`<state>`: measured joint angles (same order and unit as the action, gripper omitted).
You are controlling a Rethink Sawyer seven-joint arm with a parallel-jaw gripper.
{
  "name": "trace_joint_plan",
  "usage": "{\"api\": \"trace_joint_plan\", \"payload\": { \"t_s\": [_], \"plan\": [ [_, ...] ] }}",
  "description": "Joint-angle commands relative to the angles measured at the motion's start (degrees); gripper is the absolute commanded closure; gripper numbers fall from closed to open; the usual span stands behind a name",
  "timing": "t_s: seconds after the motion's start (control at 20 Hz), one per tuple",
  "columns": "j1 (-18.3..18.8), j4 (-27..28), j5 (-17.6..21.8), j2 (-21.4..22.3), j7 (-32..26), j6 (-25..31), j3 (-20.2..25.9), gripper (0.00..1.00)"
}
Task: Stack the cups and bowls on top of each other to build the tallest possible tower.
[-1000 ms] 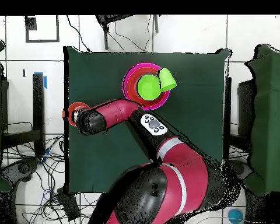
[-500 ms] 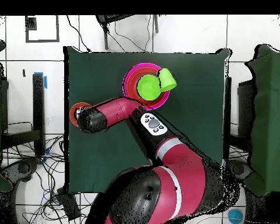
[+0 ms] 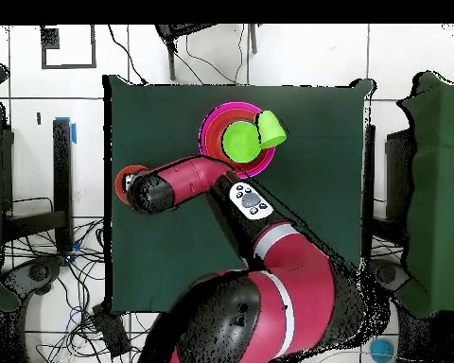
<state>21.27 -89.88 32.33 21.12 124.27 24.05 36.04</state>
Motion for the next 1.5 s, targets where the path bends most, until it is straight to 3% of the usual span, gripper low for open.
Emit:
{"api": "trace_joint_plan", "payload": {
  "t_s": [0.05, 0.8, 1.5],
  "plan": [
    [-0.78, 3.40, 3.09, -0.12, -1.53, -1.56, -3.51, 0.00],
    [0.86, -1.50, 0.93, 4.27, -1.60, 0.47, -1.68, 0.00],
    [2.04, -1.22, 1.84, 2.84, -2.78, -0.09, -1.72, 0.00]
  ]
}}
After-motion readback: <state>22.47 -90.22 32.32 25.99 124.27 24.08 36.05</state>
